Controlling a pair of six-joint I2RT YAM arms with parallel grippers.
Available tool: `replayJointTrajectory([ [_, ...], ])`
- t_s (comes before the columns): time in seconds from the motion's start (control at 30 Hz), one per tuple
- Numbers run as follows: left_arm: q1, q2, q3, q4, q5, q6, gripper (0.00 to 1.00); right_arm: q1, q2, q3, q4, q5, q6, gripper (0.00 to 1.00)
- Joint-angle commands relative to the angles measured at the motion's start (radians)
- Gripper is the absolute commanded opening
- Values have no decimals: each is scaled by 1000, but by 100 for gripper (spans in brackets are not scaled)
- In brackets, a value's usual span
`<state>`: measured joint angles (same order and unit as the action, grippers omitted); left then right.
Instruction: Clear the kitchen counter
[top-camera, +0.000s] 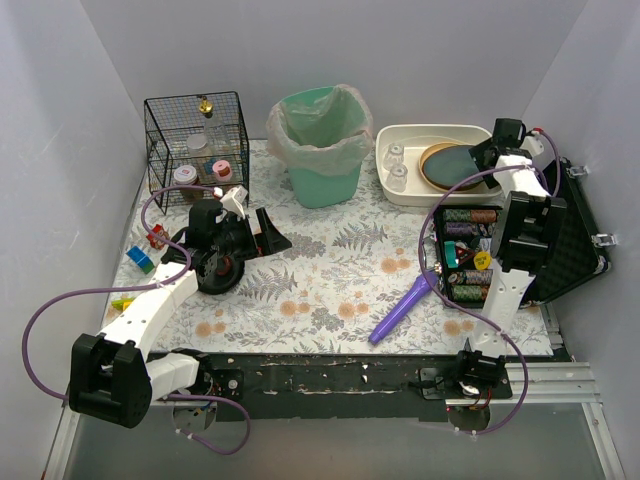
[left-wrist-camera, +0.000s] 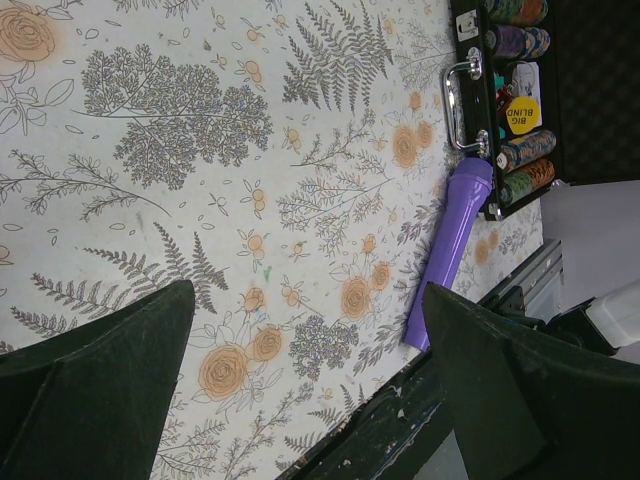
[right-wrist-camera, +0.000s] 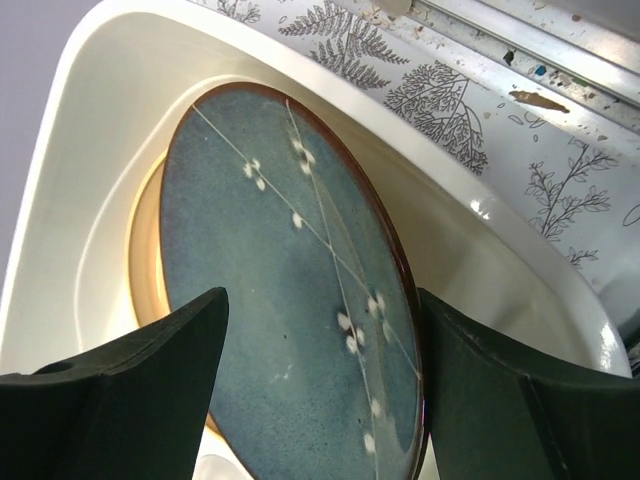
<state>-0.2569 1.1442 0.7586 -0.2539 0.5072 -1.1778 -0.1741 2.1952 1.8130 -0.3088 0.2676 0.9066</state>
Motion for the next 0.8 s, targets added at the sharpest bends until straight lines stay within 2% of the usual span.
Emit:
replayJointTrajectory([
  [0.0, 4, -9, -15, 16, 16, 9, 98, 1, 12, 85, -26, 56, -61, 80],
  [0.4, 4, -8, -15, 15, 10, 6, 98, 33, 9, 155, -75, 177, -215, 80],
  [0.77, 4, -14, -19, 8, -13, 9, 98, 79, -29, 132, -96, 294, -304, 81],
])
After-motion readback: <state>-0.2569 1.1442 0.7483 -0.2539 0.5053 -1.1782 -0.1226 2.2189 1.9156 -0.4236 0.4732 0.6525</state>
